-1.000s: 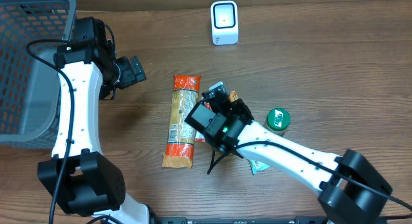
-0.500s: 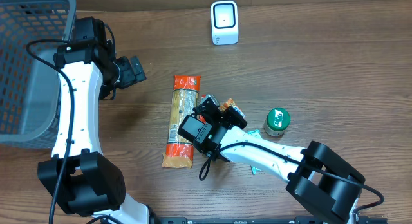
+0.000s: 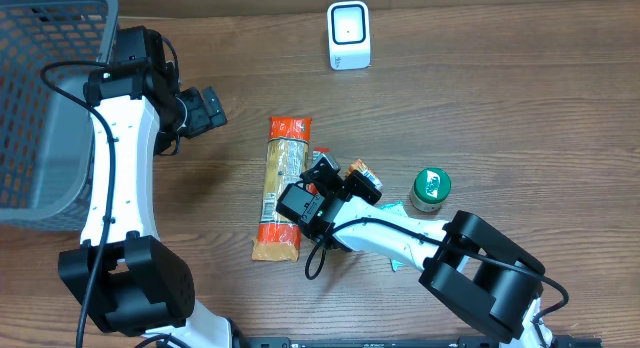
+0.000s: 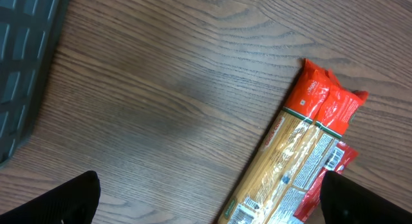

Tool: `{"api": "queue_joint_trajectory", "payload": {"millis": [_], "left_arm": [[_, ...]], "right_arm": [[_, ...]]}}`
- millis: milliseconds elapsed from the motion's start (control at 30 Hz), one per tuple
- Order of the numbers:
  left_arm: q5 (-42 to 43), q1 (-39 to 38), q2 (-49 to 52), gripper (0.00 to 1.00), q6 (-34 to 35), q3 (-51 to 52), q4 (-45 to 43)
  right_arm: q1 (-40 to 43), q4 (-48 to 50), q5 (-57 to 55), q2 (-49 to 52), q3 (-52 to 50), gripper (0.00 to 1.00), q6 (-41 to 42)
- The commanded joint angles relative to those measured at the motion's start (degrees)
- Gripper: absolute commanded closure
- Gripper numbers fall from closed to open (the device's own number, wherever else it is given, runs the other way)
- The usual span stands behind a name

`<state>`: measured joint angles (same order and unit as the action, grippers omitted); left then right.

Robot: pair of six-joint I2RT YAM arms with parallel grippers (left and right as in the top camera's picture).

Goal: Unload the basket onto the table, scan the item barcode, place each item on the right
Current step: 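Grasp the small orange box with the right gripper and lift it, then carry the orange box left and set it upright beside the pasta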

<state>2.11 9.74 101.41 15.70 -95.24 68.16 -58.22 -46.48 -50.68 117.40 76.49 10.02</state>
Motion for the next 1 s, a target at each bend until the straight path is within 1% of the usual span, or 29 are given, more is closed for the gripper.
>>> {"api": "queue_joint_trajectory", "payload": {"millis": [0,167,333,500,667,767,900,967], "left_arm": [[-0.2,-0.3,0.1,0.00,-0.9,-1.0,0.1],[-0.2,-0.3,0.1,0.00,-0.9,-1.0,0.1],[-0.2,-0.3,0.1,0.00,-0.9,-1.0,0.1],[-0.2,-0.3,0.1,0.00,-0.9,-1.0,0.1],[-0.2,-0.3,0.1,0.00,-0.9,-1.0,0.1],[-0.2,-0.3,0.1,0.00,-0.9,-1.0,0.1],[-0.2,-0.3,0.1,0.00,-0.9,-1.0,0.1],[-0.2,-0.3,0.1,0.00,-0.9,-1.0,0.1]], "right_arm": [[-0.3,0.3,-0.7,0.7,0.0,0.96,0.0],[-0.3,0.3,-0.7,0.7,0.0,0.95,0.1],[-0.3,0.2,-0.7,0.7,0.0,0.84,0.2],[-0.3,0.0,-0.5,0.7,0.0,0.82,0.2],[-0.3,0.0,1.8,0.7,0.1,0.69,0.2],[-0.3,0.0,2.4,0.2,0.1,0.62,0.4],[-0.3,0.0,4.8,-1.7,0.3,0.48,0.5],[-0.2,-0.2,7.2,-3.2,0.9,0.44,0.5]]}}
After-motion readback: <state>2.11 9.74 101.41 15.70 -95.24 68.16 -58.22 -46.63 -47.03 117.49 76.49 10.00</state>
